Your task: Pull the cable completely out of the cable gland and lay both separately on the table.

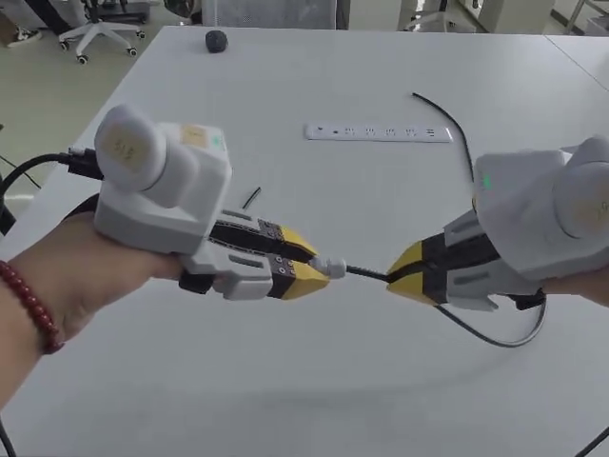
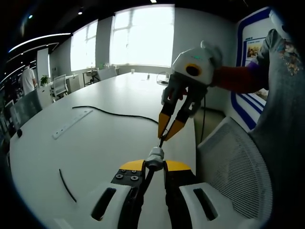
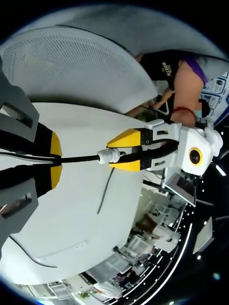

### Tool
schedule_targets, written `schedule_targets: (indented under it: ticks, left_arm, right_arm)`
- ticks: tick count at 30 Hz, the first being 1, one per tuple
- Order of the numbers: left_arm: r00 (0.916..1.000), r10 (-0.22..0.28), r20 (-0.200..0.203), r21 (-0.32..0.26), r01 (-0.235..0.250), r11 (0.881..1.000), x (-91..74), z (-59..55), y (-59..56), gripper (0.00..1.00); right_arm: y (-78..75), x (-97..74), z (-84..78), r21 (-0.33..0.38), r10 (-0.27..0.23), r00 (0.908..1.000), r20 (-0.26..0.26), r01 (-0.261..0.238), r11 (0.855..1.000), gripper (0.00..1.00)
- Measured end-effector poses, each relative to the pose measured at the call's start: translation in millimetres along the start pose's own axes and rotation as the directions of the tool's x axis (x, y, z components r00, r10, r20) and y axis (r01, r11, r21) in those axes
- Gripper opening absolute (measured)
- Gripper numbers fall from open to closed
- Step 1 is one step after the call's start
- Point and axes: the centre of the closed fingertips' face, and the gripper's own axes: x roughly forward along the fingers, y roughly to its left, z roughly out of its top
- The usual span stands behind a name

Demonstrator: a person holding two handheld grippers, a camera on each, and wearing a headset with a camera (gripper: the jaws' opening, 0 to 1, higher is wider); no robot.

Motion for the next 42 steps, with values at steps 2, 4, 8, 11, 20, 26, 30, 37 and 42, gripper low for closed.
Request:
schedule_targets:
  ticks: [2, 4, 8, 11, 20, 26, 30, 37, 42]
  left_arm:
    - [1.0000, 0.003, -0.001, -0.003, -0.003, 1.000, -1.2, -1.0, 1.0, 0.16]
    - [1.0000, 0.005, -0.006, -0.001, -0.005, 1.000, -2.2, -2.5, 1.8, 0.16]
    - [0.9998, 0.010, -0.018, 0.002, -0.010, 1.000, -4.7, -5.2, 2.8, 0.16]
    - [0.9997, 0.014, -0.020, 0.004, -0.014, 1.000, -7.6, -5.6, 3.6, 0.16]
    - [0.9995, 0.024, -0.021, 0.011, -0.024, 1.000, -11.4, -3.7, 5.4, 0.16]
    - [0.9991, 0.031, -0.027, 0.011, -0.031, 0.999, -12.8, -6.1, 5.9, 0.16]
    - [0.9991, 0.031, -0.030, 0.012, -0.030, 0.999, -14.0, -7.0, 4.8, 0.16]
    - [0.9989, 0.027, -0.037, 0.013, -0.027, 1.000, -12.0, -8.5, 2.4, 0.16]
    - [0.9991, 0.016, -0.040, 0.013, -0.016, 1.000, -6.2, -9.0, -0.8, 0.16]
  right_arm:
    - [-0.9, 0.3, -6.6, 0.010, -0.003, 1.0000, -0.010, 0.003, 1.000, 0.00]
    - [-1.2, 1.0, -13.8, 0.024, -0.002, 0.9997, -0.022, 0.003, 1.000, 0.00]
    - [-2.9, 3.0, -37.4, 0.024, -0.011, 0.9965, -0.083, 0.013, 1.000, 0.00]
    - [-5.0, 3.1, -54.2, 0.043, -0.012, 0.9937, -0.112, 0.017, 0.999, 0.00]
    - [-8.9, 2.3, -88.1, 0.088, -0.018, 0.9834, -0.181, 0.034, 0.996, 0.00]
    - [-9.2, 4.6, -107.1, 0.113, -0.012, 0.9753, -0.221, 0.038, 0.993, 0.00]
    - [-8.7, 5.3, -112.0, 0.124, -0.007, 0.9735, -0.229, 0.037, 0.992, 0.00]
    - [-8.2, 8.4, -116.8, 0.139, -0.005, 0.9716, -0.236, 0.039, 0.990, 0.00]
    - [-7.7, 11.1, -124.4, 0.137, -0.002, 0.9669, -0.255, 0.038, 0.990, 0.00]
